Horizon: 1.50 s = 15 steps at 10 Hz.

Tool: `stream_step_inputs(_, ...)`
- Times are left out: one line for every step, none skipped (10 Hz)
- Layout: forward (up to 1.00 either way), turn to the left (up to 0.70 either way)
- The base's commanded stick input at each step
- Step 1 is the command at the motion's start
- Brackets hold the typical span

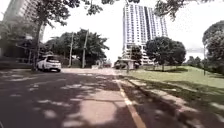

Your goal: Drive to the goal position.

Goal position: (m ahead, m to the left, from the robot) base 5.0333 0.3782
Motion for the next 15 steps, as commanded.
stream_step_inputs(0.70, 0.00)
stream_step_inputs(0.70, 0.00)
stream_step_inputs(0.70, 0.00)
stream_step_inputs(0.70, 0.00)
stream_step_inputs(0.70, 0.05)
stream_step_inputs(0.70, 0.14)
stream_step_inputs(0.70, 0.09)
stream_step_inputs(0.70, 0.00)
stream_step_inputs(0.70, 0.00)
stream_step_inputs(0.70, 0.00)
stream_step_inputs(0.70, 0.00)
stream_step_inputs(0.70, 0.00)
stream_step_inputs(0.70, 0.00)
stream_step_inputs(0.70, 0.00)
stream_step_inputs(0.70, 0.00)
